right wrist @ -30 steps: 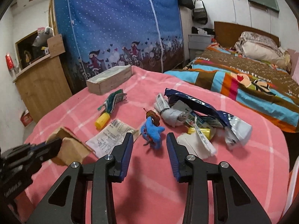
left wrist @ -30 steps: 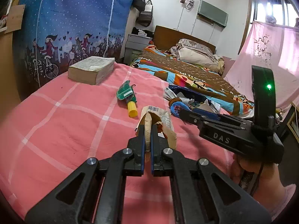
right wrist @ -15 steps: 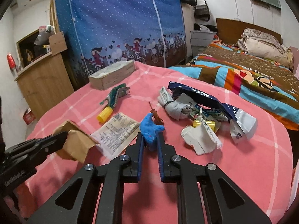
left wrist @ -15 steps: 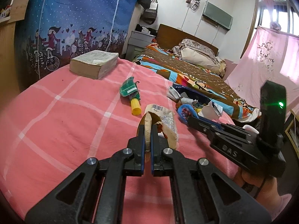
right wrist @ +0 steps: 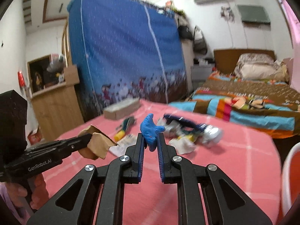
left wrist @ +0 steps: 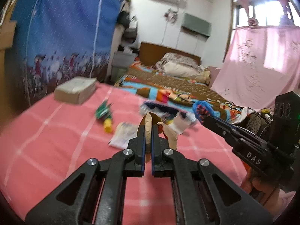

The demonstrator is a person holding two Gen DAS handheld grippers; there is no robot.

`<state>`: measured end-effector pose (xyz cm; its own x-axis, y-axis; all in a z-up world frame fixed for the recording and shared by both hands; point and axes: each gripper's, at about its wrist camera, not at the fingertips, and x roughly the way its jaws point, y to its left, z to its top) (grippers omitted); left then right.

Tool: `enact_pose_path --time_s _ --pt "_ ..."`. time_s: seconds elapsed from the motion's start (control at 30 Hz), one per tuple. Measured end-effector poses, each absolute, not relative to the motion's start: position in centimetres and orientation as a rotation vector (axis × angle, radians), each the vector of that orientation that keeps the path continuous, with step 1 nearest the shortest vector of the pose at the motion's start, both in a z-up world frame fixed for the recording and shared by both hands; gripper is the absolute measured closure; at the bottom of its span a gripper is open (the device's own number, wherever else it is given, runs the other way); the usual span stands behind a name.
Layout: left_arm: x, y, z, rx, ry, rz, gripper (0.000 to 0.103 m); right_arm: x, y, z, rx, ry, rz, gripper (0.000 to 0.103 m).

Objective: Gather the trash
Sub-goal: 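Carry both items over the orange bucket and open both grippers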

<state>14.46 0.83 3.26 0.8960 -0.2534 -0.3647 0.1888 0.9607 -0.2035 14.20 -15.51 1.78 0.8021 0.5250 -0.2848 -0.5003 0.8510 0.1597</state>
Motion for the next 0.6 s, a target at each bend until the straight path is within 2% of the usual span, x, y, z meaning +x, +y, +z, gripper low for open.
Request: enact_pose_path --time_s 0.3,0.6 --pt "15.0 -5.9 6.3 -0.081 0.279 -0.348 0.095 10.9 -22.6 4.8 0.120 0.133 0.372 0.091" --pt "15.9 -15.1 7.1 -0.044 0.292 -0.549 0.094 9.0 -30.9 4.6 0.199 0.104 0.160 0.091"
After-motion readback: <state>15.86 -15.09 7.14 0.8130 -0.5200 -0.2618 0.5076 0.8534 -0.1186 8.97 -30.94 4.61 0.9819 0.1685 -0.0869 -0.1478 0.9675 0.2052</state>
